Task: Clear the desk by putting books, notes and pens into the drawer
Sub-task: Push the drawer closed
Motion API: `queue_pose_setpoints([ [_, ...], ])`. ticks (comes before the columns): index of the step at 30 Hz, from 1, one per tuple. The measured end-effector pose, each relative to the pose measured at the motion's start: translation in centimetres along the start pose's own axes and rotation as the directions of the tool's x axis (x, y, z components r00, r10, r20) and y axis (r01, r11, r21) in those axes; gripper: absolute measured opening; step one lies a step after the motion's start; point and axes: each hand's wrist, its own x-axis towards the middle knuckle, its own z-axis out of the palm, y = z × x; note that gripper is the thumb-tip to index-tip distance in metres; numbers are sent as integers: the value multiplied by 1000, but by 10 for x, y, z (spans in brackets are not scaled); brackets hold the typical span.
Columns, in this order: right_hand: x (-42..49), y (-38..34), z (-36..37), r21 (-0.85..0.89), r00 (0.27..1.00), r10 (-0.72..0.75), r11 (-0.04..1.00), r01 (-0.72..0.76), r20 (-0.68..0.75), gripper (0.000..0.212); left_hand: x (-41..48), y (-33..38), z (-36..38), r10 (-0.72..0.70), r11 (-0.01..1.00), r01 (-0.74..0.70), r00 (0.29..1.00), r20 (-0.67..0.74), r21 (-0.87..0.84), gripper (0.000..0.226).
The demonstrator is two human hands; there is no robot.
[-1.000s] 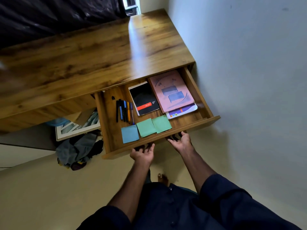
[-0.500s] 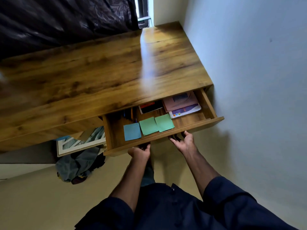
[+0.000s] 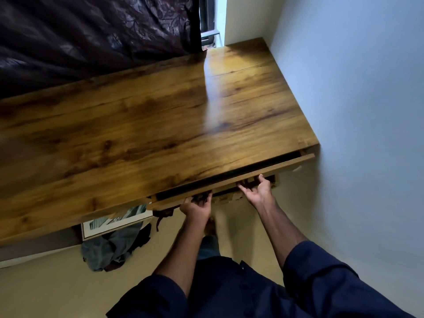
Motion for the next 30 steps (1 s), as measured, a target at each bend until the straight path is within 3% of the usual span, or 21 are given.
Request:
queue_pose_setpoints([
  [8, 19, -5, 45, -86, 996, -11, 996, 3, -87, 48, 24, 21, 42, -18, 1000, 18, 996, 90, 3, 50],
  [14, 14, 2, 40, -10, 999, -28, 1000, 28, -18, 41, 19, 22, 41, -10, 997, 0, 991, 137, 75, 47],
  [21, -8, 3, 32, -130, 998, -57, 990, 59, 18, 37, 16, 16, 34, -28, 899, -59, 981, 192, 433, 45],
  [25, -34, 4, 25, -257, 994, -93, 961, 105, 59, 30, -3, 8, 33, 26, 677, -203, 967, 252, 708, 41],
  [28, -57, 7, 25, -333, 992, -79, 937, 108, 100, 23, -29, 7, 29, 138, 377, -349, 937, 321, 858, 33],
  [30, -76, 11, 28, -364, 984, -77, 922, 132, 162, 22, -44, 12, 25, 227, 147, -472, 872, 434, 870, 22],
])
